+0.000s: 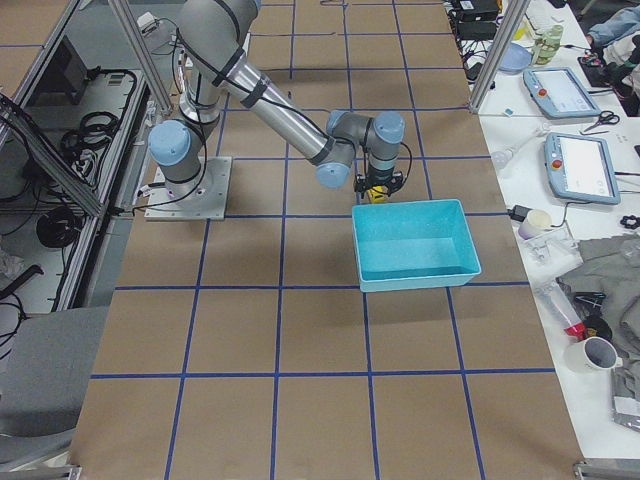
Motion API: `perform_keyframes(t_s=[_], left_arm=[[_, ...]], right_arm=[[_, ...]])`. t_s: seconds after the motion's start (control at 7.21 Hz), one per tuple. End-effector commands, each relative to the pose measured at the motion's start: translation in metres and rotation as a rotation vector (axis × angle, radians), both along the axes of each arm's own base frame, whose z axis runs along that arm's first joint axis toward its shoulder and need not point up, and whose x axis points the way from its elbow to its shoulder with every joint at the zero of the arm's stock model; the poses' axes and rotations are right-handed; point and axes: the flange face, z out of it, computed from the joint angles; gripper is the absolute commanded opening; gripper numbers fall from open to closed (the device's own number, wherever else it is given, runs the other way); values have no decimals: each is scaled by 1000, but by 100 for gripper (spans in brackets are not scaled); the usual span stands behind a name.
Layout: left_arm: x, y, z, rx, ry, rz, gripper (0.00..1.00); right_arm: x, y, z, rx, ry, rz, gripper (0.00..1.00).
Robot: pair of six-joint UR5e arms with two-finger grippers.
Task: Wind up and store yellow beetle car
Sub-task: 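Grasp the car with the right gripper and lift it into the bin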
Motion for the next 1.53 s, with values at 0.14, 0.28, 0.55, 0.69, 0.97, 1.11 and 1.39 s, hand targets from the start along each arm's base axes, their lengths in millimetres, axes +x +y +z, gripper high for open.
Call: perform_keyframes(t_s=[0.14, 0.28, 0.55, 0.69, 0.97, 1.11, 1.39], left_arm=[[-1, 0, -1, 1, 1, -3, 100], [0, 0, 1, -2, 1, -2, 100], [-1, 0, 1, -3, 1, -3, 100], [-1, 1, 2, -5, -1, -3, 100], [-1, 2, 3, -9, -1, -3, 100], [-1, 2, 3, -8, -1, -3, 100], [0, 1, 2, -9, -1, -2, 100]], right_arm=[[0, -1, 25, -24, 56, -1, 0], [5, 4, 61, -71, 80, 3, 0], [-6, -8, 158, -63, 105, -6, 0], [-27, -40, 196, -44, 114, -20, 0], [-123, -78, 171, 0, 86, -77, 0], [-149, -85, 141, 3, 86, -48, 0], [-172, -88, 88, 32, 73, -26, 0]])
